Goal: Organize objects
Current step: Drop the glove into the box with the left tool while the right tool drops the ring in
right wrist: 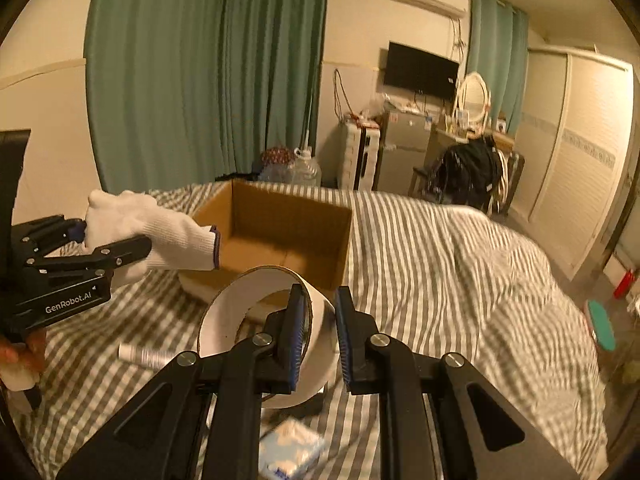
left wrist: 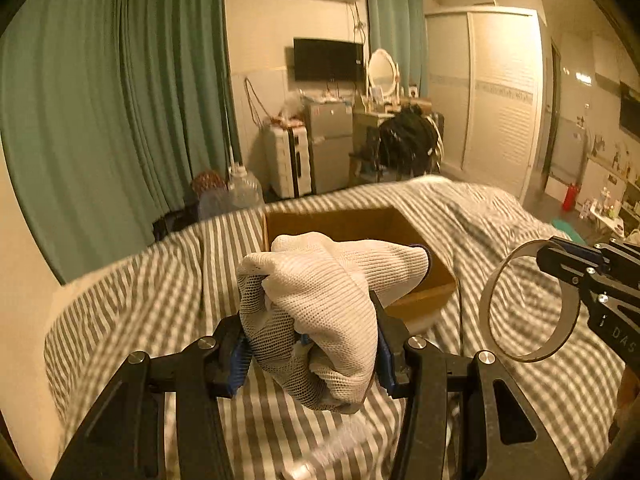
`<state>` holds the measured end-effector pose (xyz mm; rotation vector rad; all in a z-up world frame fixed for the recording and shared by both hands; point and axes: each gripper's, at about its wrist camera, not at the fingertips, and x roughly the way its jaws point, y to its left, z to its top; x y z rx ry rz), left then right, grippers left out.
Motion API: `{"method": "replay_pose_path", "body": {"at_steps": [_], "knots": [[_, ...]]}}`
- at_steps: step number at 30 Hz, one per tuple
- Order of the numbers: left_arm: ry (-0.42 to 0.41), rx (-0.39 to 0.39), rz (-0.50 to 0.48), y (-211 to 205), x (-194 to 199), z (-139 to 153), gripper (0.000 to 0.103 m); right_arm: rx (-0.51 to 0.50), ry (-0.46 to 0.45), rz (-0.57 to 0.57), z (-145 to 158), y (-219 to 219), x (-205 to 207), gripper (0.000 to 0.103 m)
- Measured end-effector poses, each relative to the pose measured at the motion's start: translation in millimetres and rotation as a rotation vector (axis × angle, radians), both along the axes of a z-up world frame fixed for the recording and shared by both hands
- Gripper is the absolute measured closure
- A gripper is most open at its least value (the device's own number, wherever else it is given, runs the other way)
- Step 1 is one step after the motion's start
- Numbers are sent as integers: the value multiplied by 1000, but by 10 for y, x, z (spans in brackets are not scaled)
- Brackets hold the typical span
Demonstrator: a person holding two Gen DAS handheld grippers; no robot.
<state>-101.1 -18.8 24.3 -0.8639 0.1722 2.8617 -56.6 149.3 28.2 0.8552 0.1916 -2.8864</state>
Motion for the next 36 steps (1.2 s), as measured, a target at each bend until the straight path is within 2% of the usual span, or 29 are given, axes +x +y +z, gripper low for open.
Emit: {"method": "replay_pose_path", "body": {"at_steps": [10,16,17,20,22,27,32,36], "knots": [[62,6,32,-101,-686,293,52,1,63,26,308,-186,-720,88],[60,-30,35,-31,-1153,184,52,-37,81,22,361,-234,-1297,88],[50,-39,37,-14,-1226,108,52,-40,78,11,313,-241,-1522,88],[3,-59,20,28,-1385,-163,52,-39,60,-1,209,-246,-1712,88],[-38,-79,15,54,-1483,-369,52,-45,25,-10,34,-235,-1897,88],[-62,-161,10,168,-1509,-694,52,-41,-78,-35,-476,-196,-2237,88],[-88,-167,-1,186,-1535,-834,52,-49,-137,-55,-778,-118,-2335,88],[-95,-169,-11,178,-1512,-825,49,-93,-169,-50,-865,-58,-2340,88]]}}
